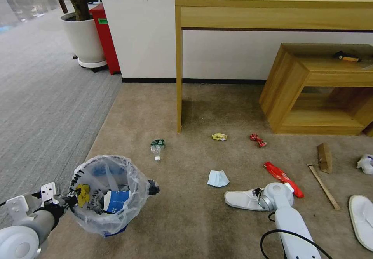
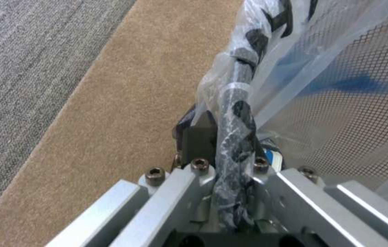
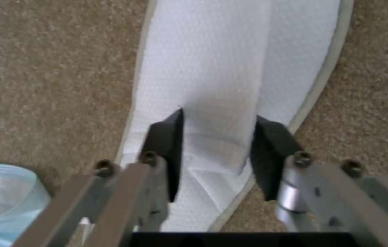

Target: Pick up the trash bin and place the garbage on the floor into it.

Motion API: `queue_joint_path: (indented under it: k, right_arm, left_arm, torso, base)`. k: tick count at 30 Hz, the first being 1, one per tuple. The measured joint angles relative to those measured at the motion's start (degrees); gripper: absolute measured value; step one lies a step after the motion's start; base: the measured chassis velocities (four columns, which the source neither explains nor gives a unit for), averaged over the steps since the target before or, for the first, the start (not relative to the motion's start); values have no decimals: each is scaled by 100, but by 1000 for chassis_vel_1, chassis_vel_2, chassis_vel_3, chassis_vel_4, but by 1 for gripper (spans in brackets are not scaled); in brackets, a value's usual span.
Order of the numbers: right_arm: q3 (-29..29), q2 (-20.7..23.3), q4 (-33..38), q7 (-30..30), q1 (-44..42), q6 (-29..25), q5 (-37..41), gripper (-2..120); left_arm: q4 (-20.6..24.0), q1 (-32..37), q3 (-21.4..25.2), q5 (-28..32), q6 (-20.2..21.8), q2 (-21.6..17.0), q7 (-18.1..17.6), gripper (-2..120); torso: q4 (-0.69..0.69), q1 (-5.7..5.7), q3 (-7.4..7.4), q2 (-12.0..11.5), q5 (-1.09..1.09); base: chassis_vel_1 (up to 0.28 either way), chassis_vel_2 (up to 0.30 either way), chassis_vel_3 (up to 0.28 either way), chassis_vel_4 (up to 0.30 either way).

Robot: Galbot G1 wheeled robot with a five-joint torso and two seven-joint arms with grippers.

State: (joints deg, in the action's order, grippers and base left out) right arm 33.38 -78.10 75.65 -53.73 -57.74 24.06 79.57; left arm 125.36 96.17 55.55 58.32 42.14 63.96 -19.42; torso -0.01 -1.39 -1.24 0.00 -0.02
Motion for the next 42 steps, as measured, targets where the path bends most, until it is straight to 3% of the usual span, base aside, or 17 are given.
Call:
queue_joint_path:
  k: [9, 16, 27, 29, 30, 33, 38, 42]
  right_arm:
    - [42, 9, -144, 132, 0, -50, -101, 0]
    - [55, 58, 81, 869, -269, -105, -1199, 0]
    - [-71, 301, 1512, 2186, -998, -271, -2798, 0]
    - [-175, 481, 2118, 2809, -1154, -334, -3276, 0]
    - [-175, 481, 2118, 2809, -1154, -334, -3276, 0]
    - [-358, 893, 2635, 3951, -1170, -461, -3785, 0]
    - [-811, 1659, 2953, 4838, -615, -482, -3744, 0]
    - [-1223, 1929, 2988, 5417, -28, -449, -3523, 0]
  left_arm:
    - [-1, -21, -9, -27, 0, -5, 56, 0]
    - [3, -40, -12, -43, 0, 4, 108, 0]
    - [29, -63, -52, -70, 0, 50, 94, 0]
    - [44, -81, -82, -77, 0, 65, 80, 0]
    - [44, -81, -82, -77, 0, 65, 80, 0]
    - [52, -125, -139, -88, 0, 88, 52, 0]
    - [52, -183, -207, -94, 0, 89, -2, 0]
    - [52, -215, -253, -93, 0, 73, -49, 0]
  torso:
    - [0, 0, 0, 0, 0]
    - [0, 0, 0, 0, 1]
    - [0, 0, 0, 0, 0]
    - [0, 0, 0, 1, 0]
    - [0, 0, 0, 1, 0]
    - [0, 0, 0, 1, 1]
    - [0, 0, 0, 1, 0]
    - [0, 0, 0, 1, 1]
  base:
    - [0, 0, 0, 0]
    - [0, 0, 0, 0]
    - [0, 0, 0, 0]
    - [0, 0, 0, 0]
    - [0, 0, 0, 0]
    - [0, 0, 0, 0]
    - [0, 0, 0, 0]
    - [0, 0, 0, 0]
